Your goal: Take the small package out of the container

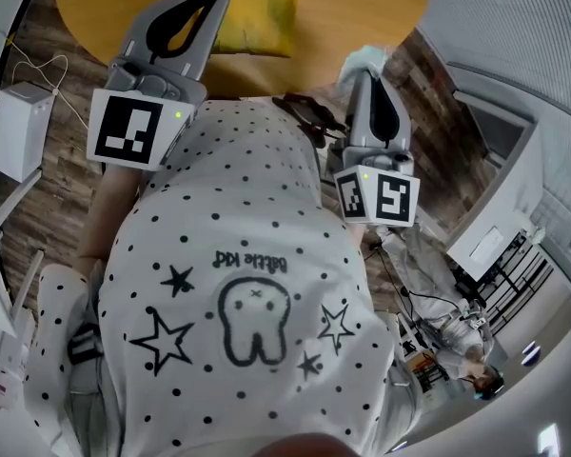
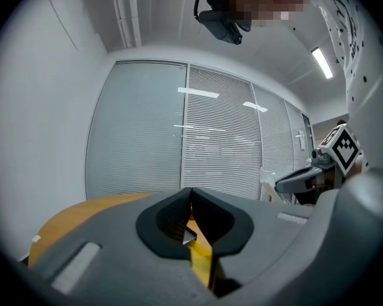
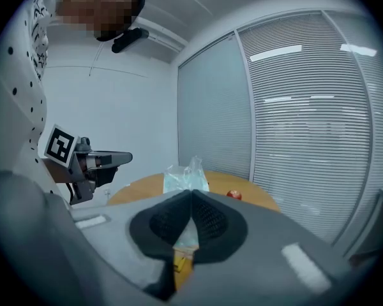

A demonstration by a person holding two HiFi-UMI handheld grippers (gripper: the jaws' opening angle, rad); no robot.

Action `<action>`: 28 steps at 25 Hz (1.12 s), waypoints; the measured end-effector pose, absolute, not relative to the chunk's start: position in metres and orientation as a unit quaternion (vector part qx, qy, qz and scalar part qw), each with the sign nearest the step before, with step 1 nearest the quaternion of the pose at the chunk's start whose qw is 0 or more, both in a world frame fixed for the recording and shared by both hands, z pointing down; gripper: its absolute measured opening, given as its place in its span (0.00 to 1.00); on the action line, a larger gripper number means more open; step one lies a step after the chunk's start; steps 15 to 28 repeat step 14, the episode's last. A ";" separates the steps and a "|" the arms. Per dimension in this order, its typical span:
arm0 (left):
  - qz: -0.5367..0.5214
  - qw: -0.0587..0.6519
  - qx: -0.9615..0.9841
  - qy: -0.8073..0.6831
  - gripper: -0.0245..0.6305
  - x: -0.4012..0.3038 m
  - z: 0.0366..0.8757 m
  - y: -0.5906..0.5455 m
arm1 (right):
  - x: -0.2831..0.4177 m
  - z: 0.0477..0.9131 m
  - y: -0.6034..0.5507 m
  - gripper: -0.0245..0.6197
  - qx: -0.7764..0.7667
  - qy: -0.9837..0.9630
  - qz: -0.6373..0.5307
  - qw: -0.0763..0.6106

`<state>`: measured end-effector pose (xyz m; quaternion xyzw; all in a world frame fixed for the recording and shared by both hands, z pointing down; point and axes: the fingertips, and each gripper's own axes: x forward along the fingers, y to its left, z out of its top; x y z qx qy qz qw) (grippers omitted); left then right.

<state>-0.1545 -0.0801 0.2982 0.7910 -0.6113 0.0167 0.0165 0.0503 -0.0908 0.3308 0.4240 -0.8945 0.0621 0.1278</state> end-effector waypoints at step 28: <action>0.020 0.007 0.799 -0.601 0.05 -0.149 0.297 -0.082 | 0.070 0.331 -0.094 0.05 0.449 -0.882 0.056 0.132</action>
